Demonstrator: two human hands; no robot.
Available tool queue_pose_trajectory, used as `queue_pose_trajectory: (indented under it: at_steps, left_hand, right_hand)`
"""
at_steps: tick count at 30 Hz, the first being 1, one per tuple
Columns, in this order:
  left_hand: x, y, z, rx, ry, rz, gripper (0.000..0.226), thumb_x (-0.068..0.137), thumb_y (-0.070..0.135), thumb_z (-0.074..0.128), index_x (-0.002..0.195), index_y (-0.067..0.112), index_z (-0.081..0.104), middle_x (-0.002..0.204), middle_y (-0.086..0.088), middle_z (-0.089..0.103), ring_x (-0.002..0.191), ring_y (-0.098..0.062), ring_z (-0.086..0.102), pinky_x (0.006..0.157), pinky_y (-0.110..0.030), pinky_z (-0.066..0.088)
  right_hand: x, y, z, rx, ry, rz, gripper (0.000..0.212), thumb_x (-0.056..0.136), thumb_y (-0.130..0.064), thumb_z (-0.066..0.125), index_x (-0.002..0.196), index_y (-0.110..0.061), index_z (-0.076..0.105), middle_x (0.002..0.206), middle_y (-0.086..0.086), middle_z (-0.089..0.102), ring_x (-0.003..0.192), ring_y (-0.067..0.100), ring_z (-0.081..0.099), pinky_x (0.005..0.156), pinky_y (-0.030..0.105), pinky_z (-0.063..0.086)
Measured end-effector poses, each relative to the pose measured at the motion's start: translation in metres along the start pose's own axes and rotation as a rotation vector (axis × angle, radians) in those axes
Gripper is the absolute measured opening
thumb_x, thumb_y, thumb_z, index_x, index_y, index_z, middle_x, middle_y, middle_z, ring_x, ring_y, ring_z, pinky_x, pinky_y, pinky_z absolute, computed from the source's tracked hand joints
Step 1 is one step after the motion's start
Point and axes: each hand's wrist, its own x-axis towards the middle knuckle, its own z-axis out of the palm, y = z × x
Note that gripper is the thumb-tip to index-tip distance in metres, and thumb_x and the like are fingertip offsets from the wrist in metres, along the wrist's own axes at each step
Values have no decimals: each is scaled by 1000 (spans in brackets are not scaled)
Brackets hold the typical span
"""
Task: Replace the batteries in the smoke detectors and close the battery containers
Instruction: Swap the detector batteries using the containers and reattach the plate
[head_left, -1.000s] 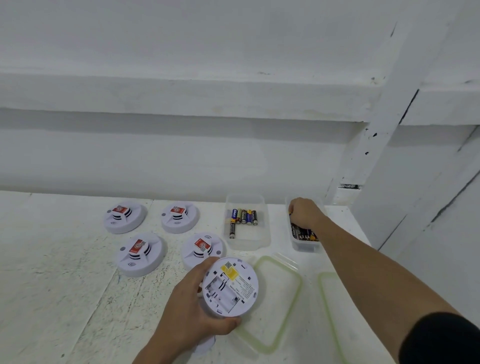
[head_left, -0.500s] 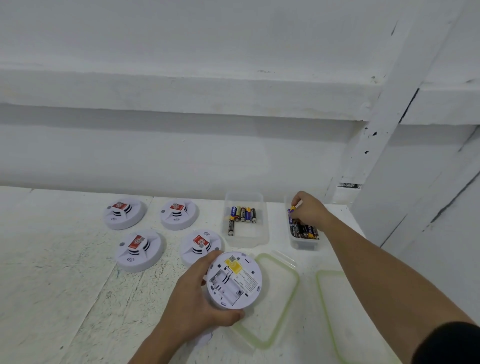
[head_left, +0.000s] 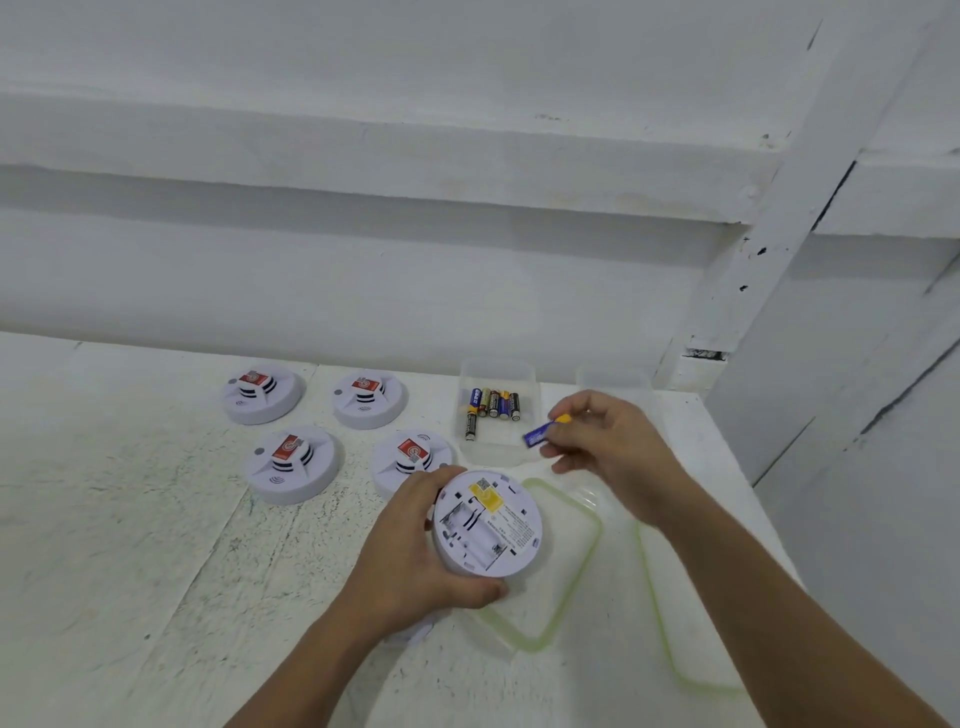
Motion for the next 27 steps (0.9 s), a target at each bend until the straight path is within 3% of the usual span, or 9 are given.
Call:
queue_pose_trajectory:
  at_steps: [2, 5, 7, 13, 16, 21, 27]
  left_hand:
    - [0, 1, 0, -2, 9, 13, 89, 37, 37, 90, 105, 69, 42, 110, 30, 49, 104, 5, 51, 76, 0, 36]
    - [0, 2, 2, -7, 25, 32, 85, 36, 43, 87, 109, 61, 46, 106, 24, 52, 101, -2, 54, 74, -4, 37]
    - [-2, 1, 2, -2, 32, 37, 85, 35, 46, 86, 110, 57, 48, 106, 22, 52, 100, -4, 55, 75, -7, 39]
    - [-6, 3, 1, -9, 63, 54, 82, 36, 41, 85, 107, 60, 48, 105, 20, 54, 100, -6, 57, 78, -18, 49]
    - [-7, 5, 0, -12, 63, 64, 78, 37, 42, 83, 104, 58, 48, 103, 18, 56, 97, -9, 59, 78, -27, 52]
    - [-6, 8, -4, 19, 58, 93, 73, 37, 48, 78, 100, 62, 44, 101, 21, 54, 97, -7, 56, 74, -14, 45]
    - [-5, 6, -6, 8, -6, 35, 76, 39, 46, 81, 104, 44, 43, 99, 17, 55, 93, -3, 57, 69, -11, 45]
  right_hand:
    - [-23, 10, 16, -107, -46, -47, 18, 79, 5, 67, 80, -12, 62, 72, 9, 69, 67, 19, 61, 63, 27, 49]
    - [-50, 22, 34, -217, -48, -109, 15, 73, -12, 74, 80, -20, 63, 79, 5, 72, 73, 21, 63, 73, 35, 47]
    - [-62, 28, 41, -305, -25, -171, 14, 70, -21, 72, 80, -24, 63, 83, -2, 72, 80, 15, 65, 79, 33, 47]
    - [-76, 40, 50, -412, -4, -242, 19, 71, -18, 76, 81, -32, 68, 91, -12, 67, 97, 5, 60, 81, 25, 50]
    - [-74, 40, 45, -419, -86, -264, 19, 73, -20, 79, 85, -33, 71, 97, -14, 68, 105, 5, 58, 88, 23, 48]
    - [-70, 33, 34, -483, -274, -289, 15, 81, -29, 68, 94, -35, 73, 106, -14, 68, 117, 7, 50, 96, 24, 44]
    - [-63, 29, 30, -435, -373, -278, 16, 83, -15, 71, 96, -24, 75, 109, -15, 68, 126, 1, 45, 101, 27, 41]
